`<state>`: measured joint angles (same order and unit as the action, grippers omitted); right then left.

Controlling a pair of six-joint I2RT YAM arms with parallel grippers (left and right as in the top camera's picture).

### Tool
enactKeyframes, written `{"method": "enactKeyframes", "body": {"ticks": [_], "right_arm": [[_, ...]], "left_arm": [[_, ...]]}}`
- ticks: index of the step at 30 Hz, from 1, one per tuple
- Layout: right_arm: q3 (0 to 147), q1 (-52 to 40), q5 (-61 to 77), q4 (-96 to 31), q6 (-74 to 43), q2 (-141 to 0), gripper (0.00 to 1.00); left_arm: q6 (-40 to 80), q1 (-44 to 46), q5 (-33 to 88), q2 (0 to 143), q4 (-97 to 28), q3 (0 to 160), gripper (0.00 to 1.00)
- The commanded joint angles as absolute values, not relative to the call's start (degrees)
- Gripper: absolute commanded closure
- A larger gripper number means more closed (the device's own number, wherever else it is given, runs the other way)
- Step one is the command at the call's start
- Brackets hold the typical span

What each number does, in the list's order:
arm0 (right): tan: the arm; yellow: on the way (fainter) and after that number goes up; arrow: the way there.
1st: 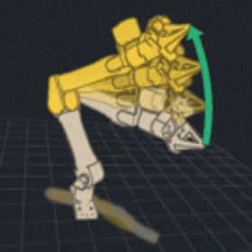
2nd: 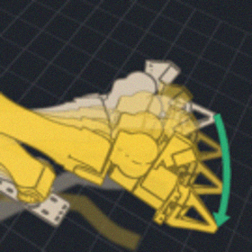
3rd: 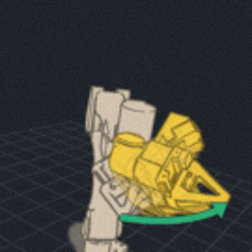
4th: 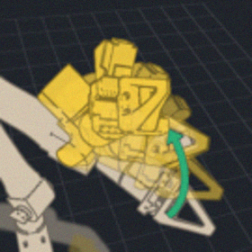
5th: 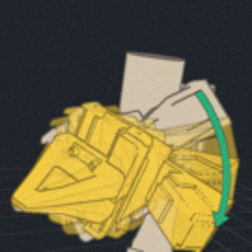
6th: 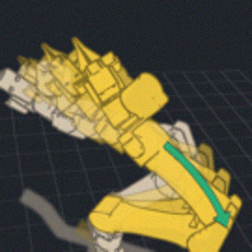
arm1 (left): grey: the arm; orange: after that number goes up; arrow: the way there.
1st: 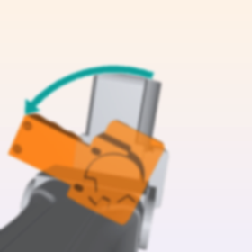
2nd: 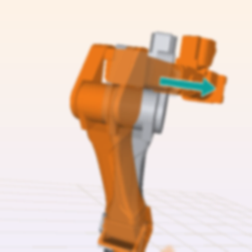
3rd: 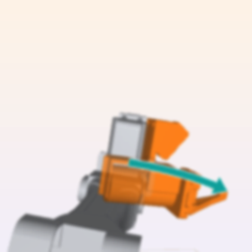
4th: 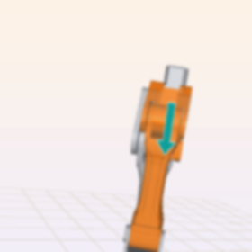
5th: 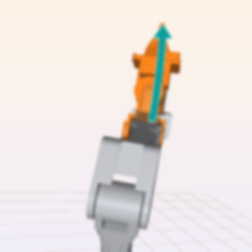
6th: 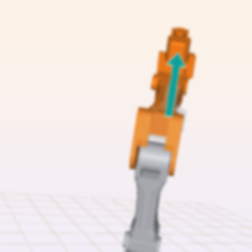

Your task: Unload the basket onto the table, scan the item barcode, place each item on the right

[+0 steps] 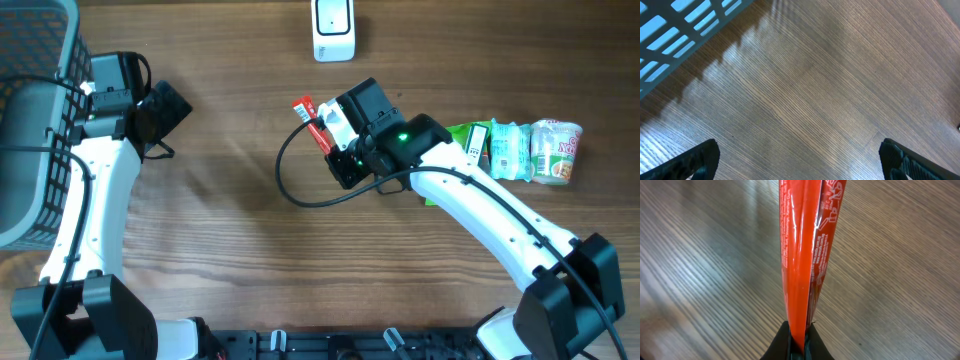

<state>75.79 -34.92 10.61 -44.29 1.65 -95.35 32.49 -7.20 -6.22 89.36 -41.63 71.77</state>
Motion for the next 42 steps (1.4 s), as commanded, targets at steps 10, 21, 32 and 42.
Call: {"method": "enactKeyframes", "body": {"ticks": [10, 21, 32, 42], "right_arm": [[75.8, -31.4, 24.3, -44.2, 3.2, -95.6, 0.96], [75.8, -26.1, 38.7, -47.0, 7.5, -95.6, 0.96], [75.8, -26.4, 42.5, -45.1, 3.7, -95.6, 0.96], [75.8, -26.4, 42.5, -44.0, 3.7, -95.6, 0.94]], "left_arm": [[33.5, -7.2, -6.1, 89.4, -39.6, 72.4, 0.00], [33.5, -0.9, 36.8, 89.9, -38.6, 72.3, 0.00], [35.5, 15.0, 26.4, 89.9, -29.6, 72.3, 0.18], [36.6, 16.8, 25.0, 90.0, -29.1, 72.3, 0.96]]}}
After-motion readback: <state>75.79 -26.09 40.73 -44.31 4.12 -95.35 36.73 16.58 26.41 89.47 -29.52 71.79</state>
